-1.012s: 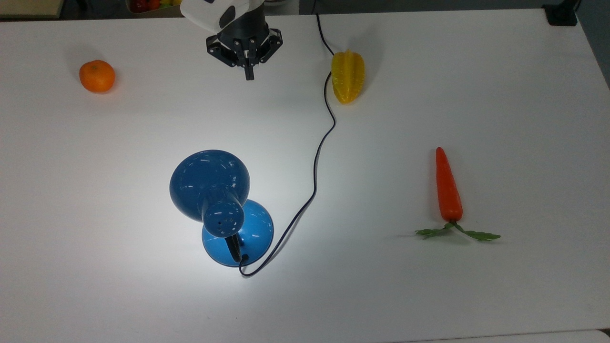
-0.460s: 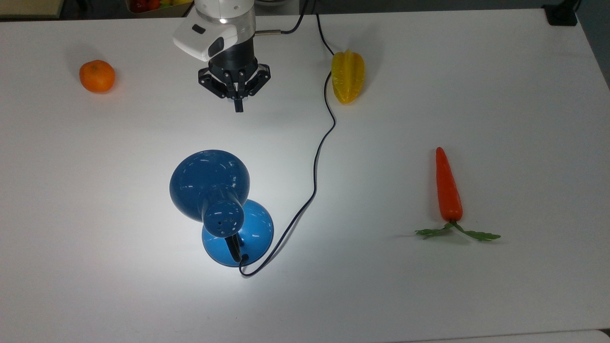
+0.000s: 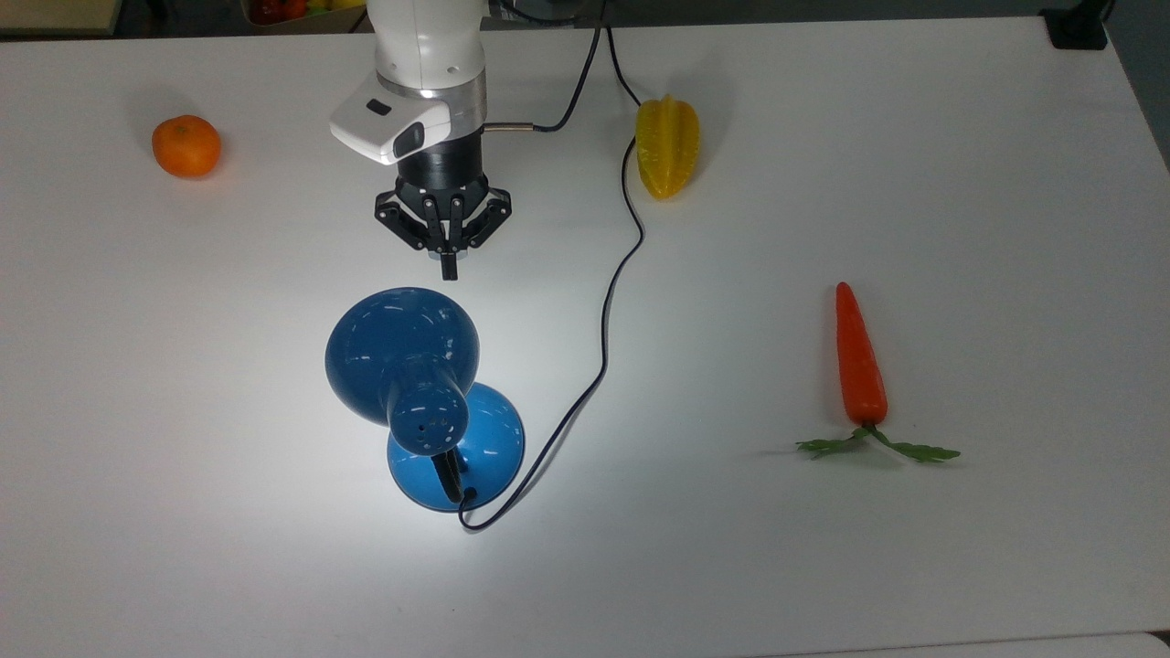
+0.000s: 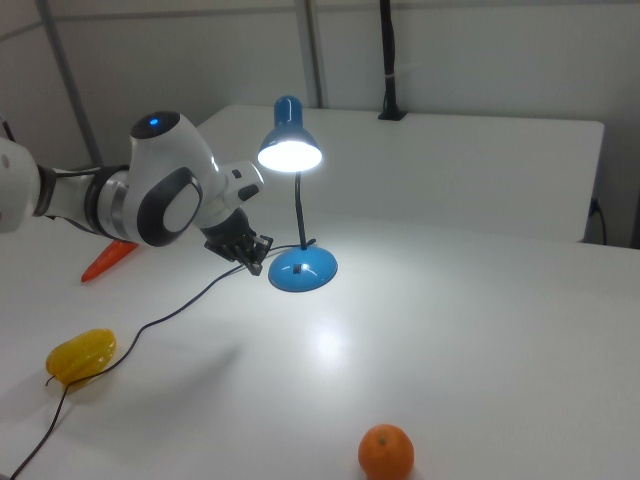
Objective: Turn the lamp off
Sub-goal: 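Move the gripper down toward the switch on the blue lamp base, then press the gripper down on the lamp base switch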
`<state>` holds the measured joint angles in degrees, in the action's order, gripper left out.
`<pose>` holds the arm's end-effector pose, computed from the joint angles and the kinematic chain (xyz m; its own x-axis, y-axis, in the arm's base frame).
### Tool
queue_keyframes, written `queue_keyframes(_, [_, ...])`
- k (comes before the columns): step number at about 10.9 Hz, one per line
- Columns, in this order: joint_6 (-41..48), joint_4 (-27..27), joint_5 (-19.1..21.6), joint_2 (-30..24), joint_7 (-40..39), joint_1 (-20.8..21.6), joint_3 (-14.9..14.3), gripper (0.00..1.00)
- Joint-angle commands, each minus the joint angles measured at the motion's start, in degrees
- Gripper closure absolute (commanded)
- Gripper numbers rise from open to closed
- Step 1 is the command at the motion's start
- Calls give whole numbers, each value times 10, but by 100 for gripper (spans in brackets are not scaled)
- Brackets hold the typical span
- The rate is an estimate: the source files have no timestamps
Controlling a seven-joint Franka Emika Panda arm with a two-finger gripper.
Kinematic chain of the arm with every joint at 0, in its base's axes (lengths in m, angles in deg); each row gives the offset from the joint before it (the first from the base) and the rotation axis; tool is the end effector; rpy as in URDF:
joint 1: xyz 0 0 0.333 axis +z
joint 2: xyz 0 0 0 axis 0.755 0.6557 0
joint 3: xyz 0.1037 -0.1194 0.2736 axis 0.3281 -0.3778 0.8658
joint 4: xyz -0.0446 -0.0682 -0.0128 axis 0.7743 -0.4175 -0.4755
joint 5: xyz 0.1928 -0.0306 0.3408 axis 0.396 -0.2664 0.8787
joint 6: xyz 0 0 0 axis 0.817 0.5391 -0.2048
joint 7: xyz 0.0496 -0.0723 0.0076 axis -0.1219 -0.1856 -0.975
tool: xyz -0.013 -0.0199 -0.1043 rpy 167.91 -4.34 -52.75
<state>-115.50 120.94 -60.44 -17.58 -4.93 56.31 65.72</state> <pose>0.6282 0.0156 0.3978 0.9210 0.1748 0.3480 0.1559 -0.9844 0.0817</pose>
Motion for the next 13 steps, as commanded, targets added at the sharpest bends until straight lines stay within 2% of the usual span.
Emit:
queue_keyframes(1, [-77,0,-1,31,22,12,-12,100])
queue_keyframes(3, [-120,-20,3,61,25,9,-12,100])
queue_keyframes(9, [-125,-129,15,151,29,-1,-12,100])
queue_keyframes(13, [-167,-143,15,187,29,-4,-12,100])
